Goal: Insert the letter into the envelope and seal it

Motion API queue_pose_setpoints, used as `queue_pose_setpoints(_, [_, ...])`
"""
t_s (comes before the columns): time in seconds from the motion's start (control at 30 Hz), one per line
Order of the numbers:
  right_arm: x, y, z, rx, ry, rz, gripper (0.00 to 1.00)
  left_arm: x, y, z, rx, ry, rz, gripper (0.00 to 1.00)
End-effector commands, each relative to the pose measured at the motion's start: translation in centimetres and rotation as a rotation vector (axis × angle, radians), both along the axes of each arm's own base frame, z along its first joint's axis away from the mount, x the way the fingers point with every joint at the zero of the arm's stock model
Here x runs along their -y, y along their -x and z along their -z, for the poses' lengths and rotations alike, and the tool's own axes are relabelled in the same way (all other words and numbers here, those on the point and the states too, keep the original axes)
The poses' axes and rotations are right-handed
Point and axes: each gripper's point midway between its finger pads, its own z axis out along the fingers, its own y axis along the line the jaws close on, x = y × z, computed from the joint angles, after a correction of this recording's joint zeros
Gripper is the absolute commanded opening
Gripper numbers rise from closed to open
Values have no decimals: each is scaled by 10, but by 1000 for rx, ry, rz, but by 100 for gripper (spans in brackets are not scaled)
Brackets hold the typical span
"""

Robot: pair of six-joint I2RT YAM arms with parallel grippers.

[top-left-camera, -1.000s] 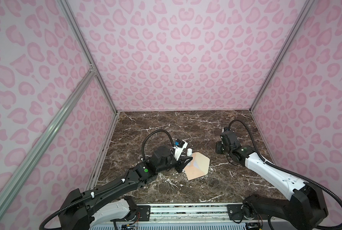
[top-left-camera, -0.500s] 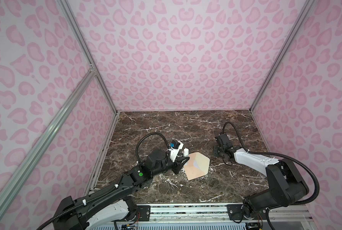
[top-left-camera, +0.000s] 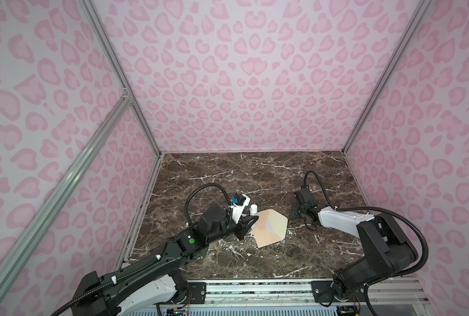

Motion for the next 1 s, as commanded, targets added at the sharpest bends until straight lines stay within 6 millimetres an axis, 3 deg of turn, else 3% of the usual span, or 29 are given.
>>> queue_pose_setpoints(0.0, [4,7,4,-23,25,-1,27,0,-1,-4,17,7,-2,4])
queue_pose_setpoints(0.43, [3,7,-8,-17,36,-11,40,0,-1,-4,10,11,-5,3])
queue_pose_setpoints(0.63, [-1,3,-29,5,38,-33,46,-3,-4,-11,17,31,-33,4])
queue_pose_setpoints(0.8, [-20,7,-70,48,38,-107,50,-9,-9,-21,30,54,-80,4])
queue_pose_setpoints(0.9, [-50,16,-112,138,-32,-218,51,-14,-15,-33,50,76,-126,4])
queue_pose_setpoints(0.97, [-81,29,-143,256,-74,-358,50,-18,-22,-42,65,86,-170,4])
